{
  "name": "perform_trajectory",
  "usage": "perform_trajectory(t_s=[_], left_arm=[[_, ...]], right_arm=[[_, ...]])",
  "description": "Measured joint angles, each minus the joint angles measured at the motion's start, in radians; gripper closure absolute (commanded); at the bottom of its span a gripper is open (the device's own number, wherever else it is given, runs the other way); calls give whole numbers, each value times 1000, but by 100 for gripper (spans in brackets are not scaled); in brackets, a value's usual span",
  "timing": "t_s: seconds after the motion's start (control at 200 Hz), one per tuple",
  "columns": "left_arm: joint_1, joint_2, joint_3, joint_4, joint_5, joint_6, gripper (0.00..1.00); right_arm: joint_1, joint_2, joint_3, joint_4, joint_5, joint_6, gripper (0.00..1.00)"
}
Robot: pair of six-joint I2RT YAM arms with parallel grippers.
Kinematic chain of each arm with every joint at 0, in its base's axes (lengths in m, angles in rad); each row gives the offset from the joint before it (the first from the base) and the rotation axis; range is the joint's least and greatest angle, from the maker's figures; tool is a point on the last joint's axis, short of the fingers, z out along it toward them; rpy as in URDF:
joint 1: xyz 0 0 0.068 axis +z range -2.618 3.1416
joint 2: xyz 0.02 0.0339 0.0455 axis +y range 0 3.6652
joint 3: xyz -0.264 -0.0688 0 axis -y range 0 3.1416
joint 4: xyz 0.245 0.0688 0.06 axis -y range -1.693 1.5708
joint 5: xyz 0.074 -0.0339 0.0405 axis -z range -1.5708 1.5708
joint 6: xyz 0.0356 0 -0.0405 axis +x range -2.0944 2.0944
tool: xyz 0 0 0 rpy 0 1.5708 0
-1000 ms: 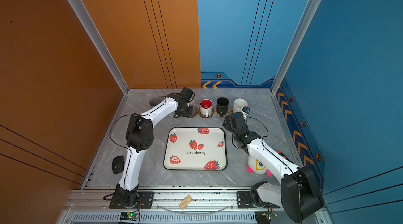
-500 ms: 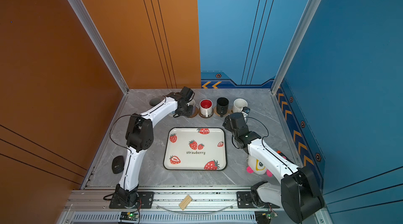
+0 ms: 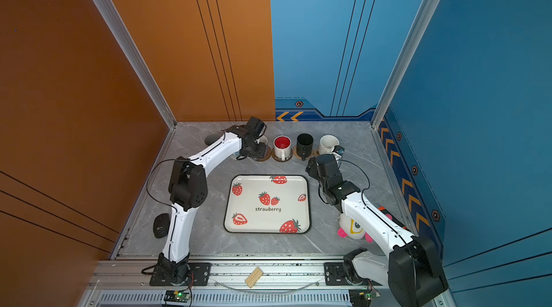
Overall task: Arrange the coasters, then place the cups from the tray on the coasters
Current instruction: 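Open the left gripper and raise it off the purple-handled mug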
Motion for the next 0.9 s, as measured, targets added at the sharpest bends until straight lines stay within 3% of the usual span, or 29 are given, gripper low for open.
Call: perform_trajectory(t_s=[0.521, 0.651, 0.696, 0.821, 0.902], left_arm=[[-44, -215, -130, 7, -14, 8, 26], [-47, -298, -211, 32, -29, 10, 19], [-50, -333, -248, 50, -38, 12, 10], [-55, -455, -373, 111, -66, 18, 0], [-56, -547, -461, 158, -92, 26, 2]], right_arm=[[5, -86, -18, -39, 2, 0, 0], [12, -107, -18, -53, 8, 0, 0], [14, -116, -18, -61, 9, 0, 0], [15, -138, -18, -94, 14, -1, 0], [15, -146, -17, -130, 31, -8, 0]])
